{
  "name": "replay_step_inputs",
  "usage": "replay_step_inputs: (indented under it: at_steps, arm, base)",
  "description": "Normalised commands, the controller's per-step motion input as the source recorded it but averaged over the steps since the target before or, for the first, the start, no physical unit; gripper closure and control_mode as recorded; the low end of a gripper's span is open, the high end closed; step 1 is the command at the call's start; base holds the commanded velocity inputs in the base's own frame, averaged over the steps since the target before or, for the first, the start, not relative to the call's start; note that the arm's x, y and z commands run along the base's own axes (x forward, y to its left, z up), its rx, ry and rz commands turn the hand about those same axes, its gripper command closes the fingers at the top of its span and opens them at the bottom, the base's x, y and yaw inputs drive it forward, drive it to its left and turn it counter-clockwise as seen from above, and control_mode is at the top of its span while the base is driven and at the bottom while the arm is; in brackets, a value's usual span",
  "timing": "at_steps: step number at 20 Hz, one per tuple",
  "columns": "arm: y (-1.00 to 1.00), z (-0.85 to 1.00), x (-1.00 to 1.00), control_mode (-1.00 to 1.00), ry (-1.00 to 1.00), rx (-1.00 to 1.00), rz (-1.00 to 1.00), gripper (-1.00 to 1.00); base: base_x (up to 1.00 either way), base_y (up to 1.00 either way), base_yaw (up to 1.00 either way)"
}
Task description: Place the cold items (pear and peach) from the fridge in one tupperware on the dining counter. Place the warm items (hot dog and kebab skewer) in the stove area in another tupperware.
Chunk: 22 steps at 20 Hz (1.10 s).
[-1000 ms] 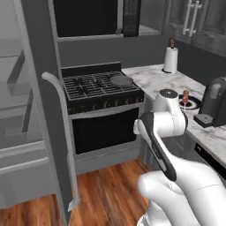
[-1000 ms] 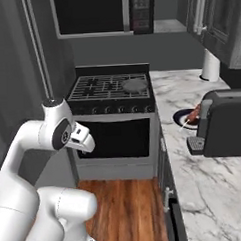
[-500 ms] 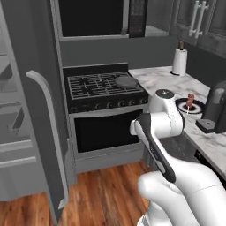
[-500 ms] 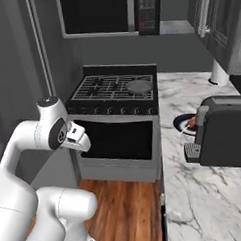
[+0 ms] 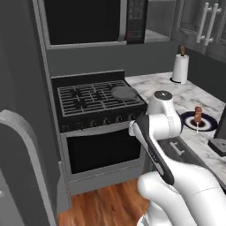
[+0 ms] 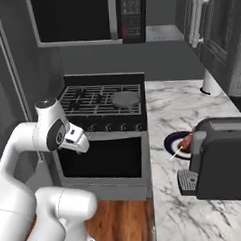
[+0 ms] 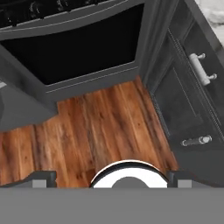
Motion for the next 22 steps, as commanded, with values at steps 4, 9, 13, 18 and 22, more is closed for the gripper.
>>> replay_step_inputs:
  at_steps: [4,9,13,18,22]
  arm:
    - [0.0,0.0,0.0,1.0,0.0,0.0,0.0,-1.0]
    - [0.0,0.0,0.0,1.0,0.0,0.0,0.0,-1.0]
    - [0.0,0.0,0.0,1.0,0.0,0.0,0.0,-1.0]
    - [0.0,0.0,0.0,1.0,0.0,0.0,0.0,-1.0]
    - [0.0,0.0,0.0,1.0,0.0,0.0,0.0,-1.0]
  base:
    - [0.66,-0.51,-0.12]
    - [0.55,-0.17,-0.2]
    - [0.48,0.0,-0.3]
    - [0.48,0.0,-0.32]
    - [0.55,0.15,-0.38]
